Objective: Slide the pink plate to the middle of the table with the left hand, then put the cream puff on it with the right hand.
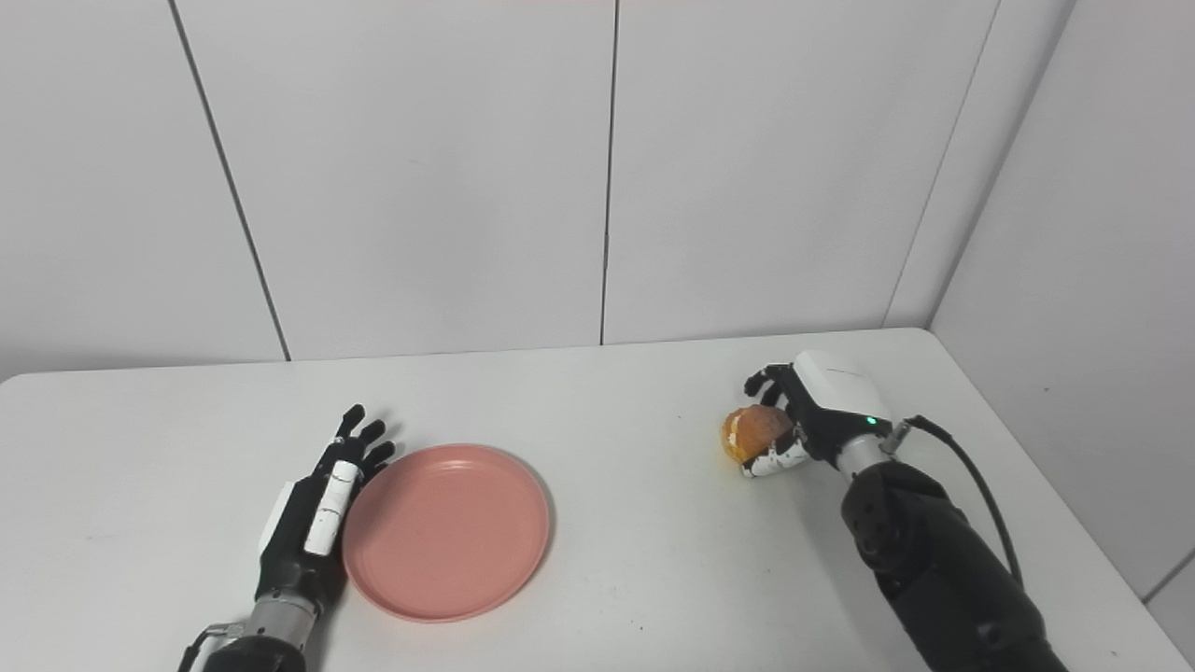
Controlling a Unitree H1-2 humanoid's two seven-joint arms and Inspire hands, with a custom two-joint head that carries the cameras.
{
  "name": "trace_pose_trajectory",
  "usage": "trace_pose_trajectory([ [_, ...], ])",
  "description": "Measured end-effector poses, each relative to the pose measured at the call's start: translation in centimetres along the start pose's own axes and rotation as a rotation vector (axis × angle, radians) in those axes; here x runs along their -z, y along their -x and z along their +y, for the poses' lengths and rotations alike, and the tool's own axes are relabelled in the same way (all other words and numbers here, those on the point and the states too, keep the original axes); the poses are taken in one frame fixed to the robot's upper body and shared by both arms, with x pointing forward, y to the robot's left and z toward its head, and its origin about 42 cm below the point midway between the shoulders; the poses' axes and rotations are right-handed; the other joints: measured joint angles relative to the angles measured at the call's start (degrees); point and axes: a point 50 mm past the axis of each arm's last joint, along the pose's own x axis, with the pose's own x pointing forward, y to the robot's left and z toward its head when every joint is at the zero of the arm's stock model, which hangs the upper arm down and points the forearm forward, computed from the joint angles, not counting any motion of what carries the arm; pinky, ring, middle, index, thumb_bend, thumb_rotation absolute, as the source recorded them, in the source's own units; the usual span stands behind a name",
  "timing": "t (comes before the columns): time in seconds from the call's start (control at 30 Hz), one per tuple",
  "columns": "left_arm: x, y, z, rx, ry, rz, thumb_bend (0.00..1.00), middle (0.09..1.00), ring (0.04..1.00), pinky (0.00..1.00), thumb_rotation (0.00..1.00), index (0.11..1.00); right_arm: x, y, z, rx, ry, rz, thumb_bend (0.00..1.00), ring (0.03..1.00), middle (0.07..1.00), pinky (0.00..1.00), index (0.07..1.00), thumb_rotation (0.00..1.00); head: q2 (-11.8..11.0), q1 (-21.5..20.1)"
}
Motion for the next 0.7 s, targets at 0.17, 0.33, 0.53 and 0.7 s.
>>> trace_pose_trajectory([
  [0.17,-0.05,0.01,-0.01,0.0,0.0,0.003,0.81,0.946,0.907,0.92,0.85,0.961,0.2,-0.03,0.21,0.002,-0.002,0.003,0.53,0.425,0.458,0.36,0.535,0.01,0.0,0.18],
  [0.33,-0.05,0.03,-0.04,0.001,0.001,0.003,0.81,0.948,0.912,0.94,0.84,0.961,0.16,-0.02,0.27,0.0,0.0,0.001,0.53,0.447,0.487,0.37,0.49,0.0,0.0,0.18],
  [0.53,-0.04,0.03,-0.08,0.002,0.0,0.004,0.82,0.949,0.91,0.93,0.84,0.964,0.03,-0.01,0.32,0.005,0.01,-0.013,0.53,0.422,0.48,0.34,0.488,0.0,0.09,0.44],
  [0.7,-0.03,0.03,-0.07,0.002,0.0,0.004,0.81,0.95,0.911,0.94,0.84,0.965,-0.43,0.04,-0.01,0.014,0.012,-0.034,0.53,0.454,0.497,0.38,0.483,0.0,0.09,0.44],
])
